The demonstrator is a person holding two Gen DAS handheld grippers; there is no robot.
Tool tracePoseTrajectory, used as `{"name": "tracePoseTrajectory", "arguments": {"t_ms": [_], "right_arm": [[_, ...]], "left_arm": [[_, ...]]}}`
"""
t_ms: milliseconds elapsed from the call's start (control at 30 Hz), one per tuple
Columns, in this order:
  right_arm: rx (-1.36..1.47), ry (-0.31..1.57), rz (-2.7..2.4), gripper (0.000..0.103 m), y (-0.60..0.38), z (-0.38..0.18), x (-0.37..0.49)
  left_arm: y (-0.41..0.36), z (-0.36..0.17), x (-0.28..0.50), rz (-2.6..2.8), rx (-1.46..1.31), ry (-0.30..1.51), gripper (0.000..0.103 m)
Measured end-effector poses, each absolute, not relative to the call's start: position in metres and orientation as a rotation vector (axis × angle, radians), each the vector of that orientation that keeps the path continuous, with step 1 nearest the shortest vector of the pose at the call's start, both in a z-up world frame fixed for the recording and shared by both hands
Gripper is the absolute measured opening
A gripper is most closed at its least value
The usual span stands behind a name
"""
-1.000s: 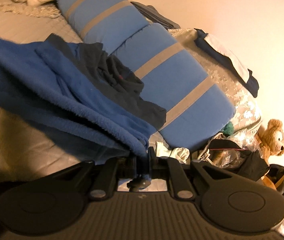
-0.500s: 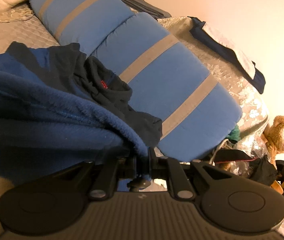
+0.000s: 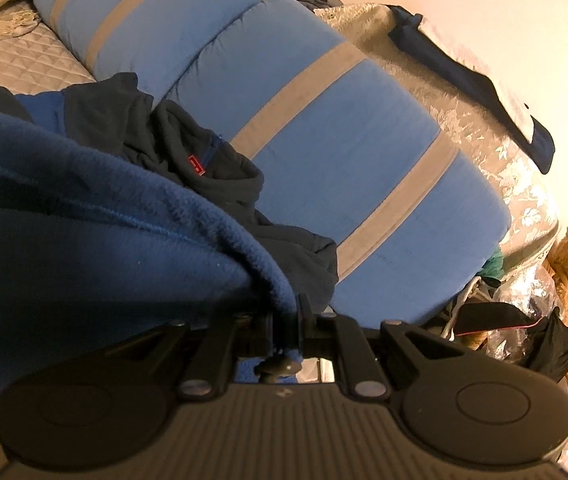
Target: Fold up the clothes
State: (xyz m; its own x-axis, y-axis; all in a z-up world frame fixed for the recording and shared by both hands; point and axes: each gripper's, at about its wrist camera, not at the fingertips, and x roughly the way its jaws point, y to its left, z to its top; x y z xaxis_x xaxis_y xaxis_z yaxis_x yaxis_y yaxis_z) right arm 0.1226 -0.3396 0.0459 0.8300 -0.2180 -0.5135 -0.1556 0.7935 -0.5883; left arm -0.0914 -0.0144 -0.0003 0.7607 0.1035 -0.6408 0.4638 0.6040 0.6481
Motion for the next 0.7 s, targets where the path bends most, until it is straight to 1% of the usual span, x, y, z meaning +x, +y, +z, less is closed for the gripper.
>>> {"name": "tracePoseTrajectory", "arguments": {"t_ms": [100, 133, 167, 200, 233, 300, 367, 500, 700], "right_arm": [[-0.659, 0.602, -0.037, 0.011, -0.342, 0.046, 0.123], [-0.659, 0.601, -0.038, 0.011, -0.343, 0.046, 0.122], [-0.661, 0.599, -0.04, 0.011, -0.344, 0.046, 0.122], [-0.665, 0.597, -0.039, 0.011, -0.345, 0.047, 0.119], [-0.669, 0.594, -0.037, 0.011, -0.347, 0.047, 0.117], [-0.675, 0.583, -0.025, 0.011, -0.351, 0.051, 0.104], [-0.684, 0.563, -0.013, 0.011, -0.356, 0.057, 0.086], [-0.69, 0.524, 0.025, 0.01, -0.368, 0.071, 0.039], [-0.665, 0.477, 0.107, 0.009, -0.393, 0.084, -0.043]], "left_arm": [[-0.017, 0.003, -0.087, -0.237, 0.843, 0.68, 0.058], [-0.016, 0.005, -0.086, -0.235, 0.82, 0.67, 0.057], [-0.015, 0.006, -0.085, -0.233, 0.798, 0.659, 0.046], [-0.013, 0.009, -0.085, -0.225, 0.778, 0.65, 0.037], [-0.009, 0.012, -0.084, -0.209, 0.763, 0.643, 0.024], [-0.002, 0.019, -0.084, -0.201, 0.748, 0.615, 0.018], [0.007, 0.026, -0.083, -0.203, 0.757, 0.583, 0.016], [0.022, 0.042, -0.083, -0.253, 0.792, 0.526, 0.016], [0.025, 0.059, -0.084, -0.273, 0.897, 0.424, 0.015]]}}
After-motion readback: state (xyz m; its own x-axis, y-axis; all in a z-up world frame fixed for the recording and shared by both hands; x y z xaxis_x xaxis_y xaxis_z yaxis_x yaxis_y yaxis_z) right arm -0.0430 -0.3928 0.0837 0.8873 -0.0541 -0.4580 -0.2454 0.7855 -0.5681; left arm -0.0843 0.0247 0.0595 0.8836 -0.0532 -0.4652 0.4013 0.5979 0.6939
